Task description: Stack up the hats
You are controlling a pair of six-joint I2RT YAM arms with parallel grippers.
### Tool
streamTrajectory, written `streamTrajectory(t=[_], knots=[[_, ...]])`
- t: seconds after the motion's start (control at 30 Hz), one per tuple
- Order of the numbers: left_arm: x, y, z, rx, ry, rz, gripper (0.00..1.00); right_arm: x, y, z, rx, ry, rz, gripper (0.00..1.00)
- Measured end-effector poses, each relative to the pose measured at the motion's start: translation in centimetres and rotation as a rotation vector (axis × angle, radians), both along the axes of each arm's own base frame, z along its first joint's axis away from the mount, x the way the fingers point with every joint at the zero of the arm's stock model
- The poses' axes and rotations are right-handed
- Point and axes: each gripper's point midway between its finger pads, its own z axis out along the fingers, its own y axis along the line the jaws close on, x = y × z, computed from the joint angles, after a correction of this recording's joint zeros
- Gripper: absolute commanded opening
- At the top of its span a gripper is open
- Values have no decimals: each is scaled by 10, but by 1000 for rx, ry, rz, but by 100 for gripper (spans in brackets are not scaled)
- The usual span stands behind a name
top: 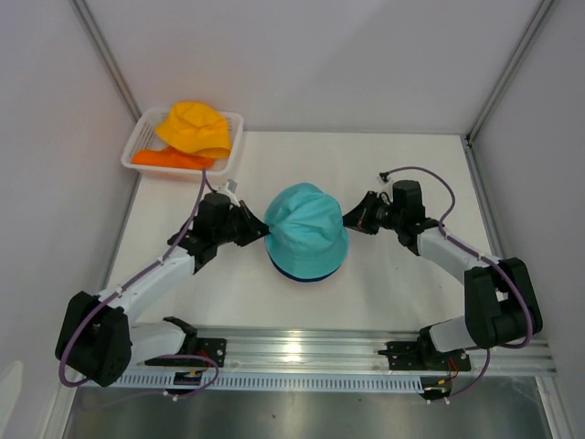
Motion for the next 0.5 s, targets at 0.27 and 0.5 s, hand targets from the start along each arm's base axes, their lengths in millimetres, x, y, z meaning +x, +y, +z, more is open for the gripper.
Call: streamTrajectory(t=[0.27,0.5], knots=[[0,-3,-5,-24,-27,-7,1,2,0,-2,-13,-14,6,0],[-7,-2,-4,21,-48,-74,29,2,-4,3,-49,-5,-5,28]])
